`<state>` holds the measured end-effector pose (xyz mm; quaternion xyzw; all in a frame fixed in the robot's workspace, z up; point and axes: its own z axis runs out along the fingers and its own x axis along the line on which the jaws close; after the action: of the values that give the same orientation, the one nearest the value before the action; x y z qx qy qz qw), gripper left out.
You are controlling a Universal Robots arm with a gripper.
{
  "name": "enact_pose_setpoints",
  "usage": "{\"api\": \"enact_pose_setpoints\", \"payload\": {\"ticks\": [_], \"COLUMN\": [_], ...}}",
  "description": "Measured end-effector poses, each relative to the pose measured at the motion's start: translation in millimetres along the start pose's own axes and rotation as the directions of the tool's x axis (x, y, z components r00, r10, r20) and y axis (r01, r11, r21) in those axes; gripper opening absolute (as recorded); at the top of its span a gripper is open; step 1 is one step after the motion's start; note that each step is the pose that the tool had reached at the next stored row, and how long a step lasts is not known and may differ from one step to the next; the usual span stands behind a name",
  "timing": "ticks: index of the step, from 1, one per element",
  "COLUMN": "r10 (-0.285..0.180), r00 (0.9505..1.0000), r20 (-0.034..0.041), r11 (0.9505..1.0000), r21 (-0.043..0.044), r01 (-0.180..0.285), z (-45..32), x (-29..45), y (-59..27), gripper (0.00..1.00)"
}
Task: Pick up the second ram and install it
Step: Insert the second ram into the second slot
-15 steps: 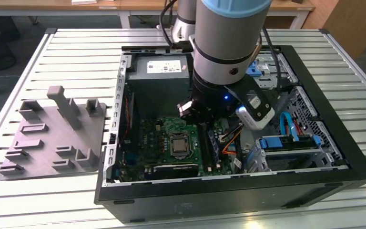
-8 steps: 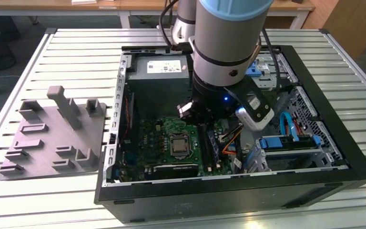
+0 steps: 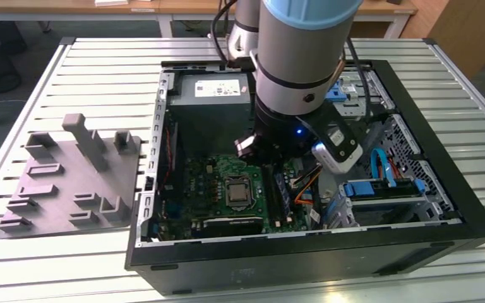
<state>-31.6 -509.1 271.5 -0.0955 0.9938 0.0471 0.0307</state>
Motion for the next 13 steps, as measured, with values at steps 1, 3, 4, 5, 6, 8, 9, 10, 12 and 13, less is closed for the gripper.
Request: {"api": "enact_pose_setpoints", "payload": {"ticks": [1, 3, 4, 5, 6, 8, 9, 10, 12, 13], "r10": [0.007, 0.043, 0.061, 0.079, 0.097, 0.132, 0.148, 0.161, 0.179, 0.189], "r00": [1.0000, 0.9991, 0.9981, 0.9969, 0.9953, 0.9912, 0.9889, 0.9868, 0.9838, 0.9818], "r20": [0.0004, 0.0037, 0.0053, 0.0070, 0.0086, 0.0121, 0.0136, 0.0149, 0.0167, 0.0177], "r11": [1.0000, 0.9991, 0.9981, 0.9969, 0.9953, 0.9912, 0.9890, 0.9869, 0.9838, 0.9819], "r21": [0.0008, 0.0032, 0.0045, 0.0057, 0.0068, 0.0090, 0.0099, 0.0107, 0.0116, 0.0120], "r01": [-0.007, -0.043, -0.061, -0.079, -0.097, -0.132, -0.148, -0.161, -0.179, -0.189], "z": [1.3, 4.0, 5.1, 6.2, 7.4, 9.4, 10.3, 11.3, 14.3, 16.4], "x": [0.1, 0.4, 0.4, 0.5, 0.6, 0.7, 0.8, 0.9, 1.1, 1.1], "y": [0.1, -0.1, -0.2, -0.3, -0.4, -0.6, -0.7, -0.7, -0.2, 0.1], "gripper": [0.14, 0.14, 0.14, 0.14, 0.14, 0.14, 0.14, 0.14, 0.14, 0.14]}}
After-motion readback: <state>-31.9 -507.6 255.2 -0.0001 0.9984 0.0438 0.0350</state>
